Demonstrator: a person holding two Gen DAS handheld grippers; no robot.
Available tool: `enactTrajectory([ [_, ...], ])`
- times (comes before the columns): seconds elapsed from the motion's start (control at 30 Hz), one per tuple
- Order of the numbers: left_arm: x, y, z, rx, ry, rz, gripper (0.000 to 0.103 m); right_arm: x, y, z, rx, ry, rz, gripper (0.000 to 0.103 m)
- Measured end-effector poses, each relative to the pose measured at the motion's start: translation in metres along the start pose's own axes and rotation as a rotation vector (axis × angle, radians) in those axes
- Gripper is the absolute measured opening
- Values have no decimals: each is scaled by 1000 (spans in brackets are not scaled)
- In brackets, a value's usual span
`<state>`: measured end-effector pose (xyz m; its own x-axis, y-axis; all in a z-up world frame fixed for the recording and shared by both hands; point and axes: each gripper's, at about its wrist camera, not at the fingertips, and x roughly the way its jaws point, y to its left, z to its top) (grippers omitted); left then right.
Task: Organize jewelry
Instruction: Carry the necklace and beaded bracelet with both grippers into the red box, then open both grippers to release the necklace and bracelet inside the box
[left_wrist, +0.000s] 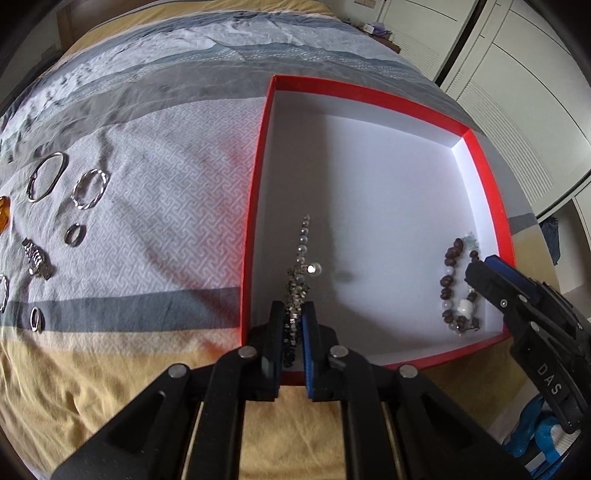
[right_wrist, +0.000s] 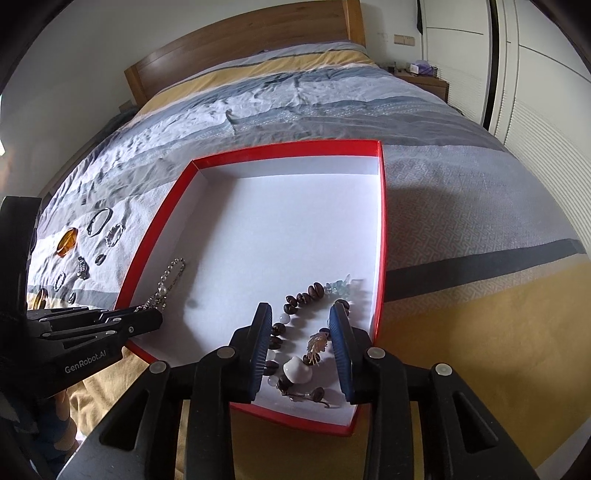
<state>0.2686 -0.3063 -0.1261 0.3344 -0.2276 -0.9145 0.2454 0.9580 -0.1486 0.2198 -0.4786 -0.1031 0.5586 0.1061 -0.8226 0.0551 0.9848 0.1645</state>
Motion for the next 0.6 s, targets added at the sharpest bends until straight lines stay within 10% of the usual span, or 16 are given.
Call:
enactTrajectory([
  [0.33,-26,15,-29,-25,-10,17,10,-27,23,-12,-18,-9,25,46],
  [0.6,-54,3,-11,53,-87,-45,32,-84,26,-23,-3,-63,5,46],
])
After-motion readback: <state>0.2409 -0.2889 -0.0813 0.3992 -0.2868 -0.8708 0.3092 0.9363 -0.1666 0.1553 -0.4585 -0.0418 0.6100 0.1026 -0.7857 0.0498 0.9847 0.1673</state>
